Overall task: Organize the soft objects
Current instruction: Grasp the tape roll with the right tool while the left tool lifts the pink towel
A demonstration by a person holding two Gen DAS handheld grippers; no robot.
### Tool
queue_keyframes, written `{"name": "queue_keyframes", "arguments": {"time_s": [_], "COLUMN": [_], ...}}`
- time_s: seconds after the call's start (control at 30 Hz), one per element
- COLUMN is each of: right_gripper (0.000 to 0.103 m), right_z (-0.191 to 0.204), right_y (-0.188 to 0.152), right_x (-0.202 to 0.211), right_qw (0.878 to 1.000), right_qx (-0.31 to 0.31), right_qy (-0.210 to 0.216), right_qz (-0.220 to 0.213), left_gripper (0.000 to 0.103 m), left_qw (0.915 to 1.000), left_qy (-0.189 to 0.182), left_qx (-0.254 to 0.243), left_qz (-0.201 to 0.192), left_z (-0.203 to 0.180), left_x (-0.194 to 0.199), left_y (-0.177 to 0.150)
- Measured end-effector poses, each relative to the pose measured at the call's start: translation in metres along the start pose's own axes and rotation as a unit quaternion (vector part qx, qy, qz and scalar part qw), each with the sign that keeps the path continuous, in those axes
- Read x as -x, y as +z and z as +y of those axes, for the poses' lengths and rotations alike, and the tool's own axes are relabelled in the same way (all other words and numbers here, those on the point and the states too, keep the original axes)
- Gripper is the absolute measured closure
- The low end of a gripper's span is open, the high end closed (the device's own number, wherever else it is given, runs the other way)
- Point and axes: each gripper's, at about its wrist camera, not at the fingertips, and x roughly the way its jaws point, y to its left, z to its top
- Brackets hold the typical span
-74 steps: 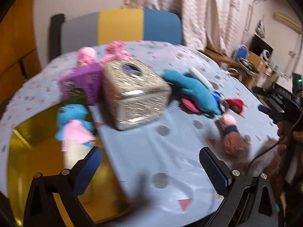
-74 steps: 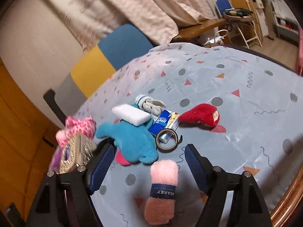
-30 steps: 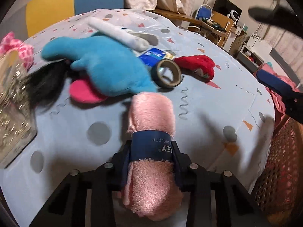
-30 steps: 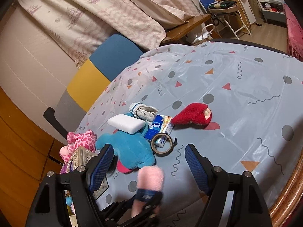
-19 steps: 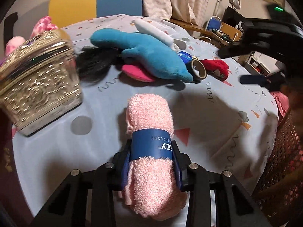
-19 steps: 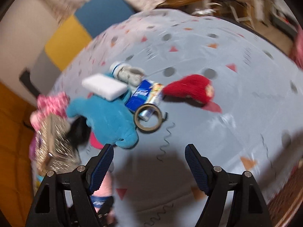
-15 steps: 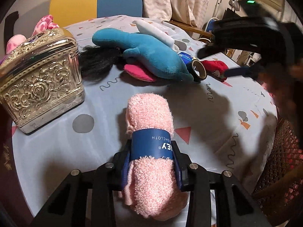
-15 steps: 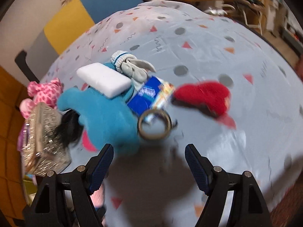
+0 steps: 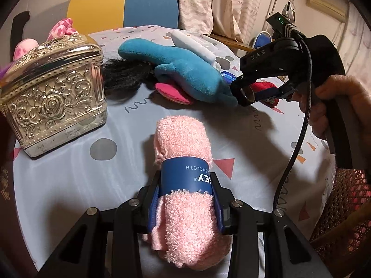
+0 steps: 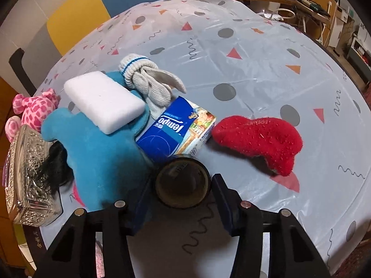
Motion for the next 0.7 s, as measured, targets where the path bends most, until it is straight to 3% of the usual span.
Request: {"name": "queue_keyframes", "arguments": {"time_s": [0.27,0.43,0.7], "right_gripper": [0.052,0.051,0.052], "right_z": [-0.005,0.008,0.011], "right_y": [-0.011,-0.011,-0.011], "right_x": [0.005,-0.006,-0.016], "right_qw": [0.999,0.996,0.996], "right_qx": [-0.008,0.039,0.044], "right_qy": [-0.041,-0.071,-0.07], "right_qz": [0.025,0.03,0.041], "left_gripper": [0.069,0.069,0.069], "left_qw": [1.0,0.9995,0.9973], "left_qy": [-0.003,-0.01,-0.019], "left_qx": [0.004,0.024,0.065], "left_qz": [0.008,0.018,-0.031], "left_z": [0.0,0.005,0.027], "left_x": [0.004,0.016,0.083], "left_y": [0.004,0.006,0.013]}}
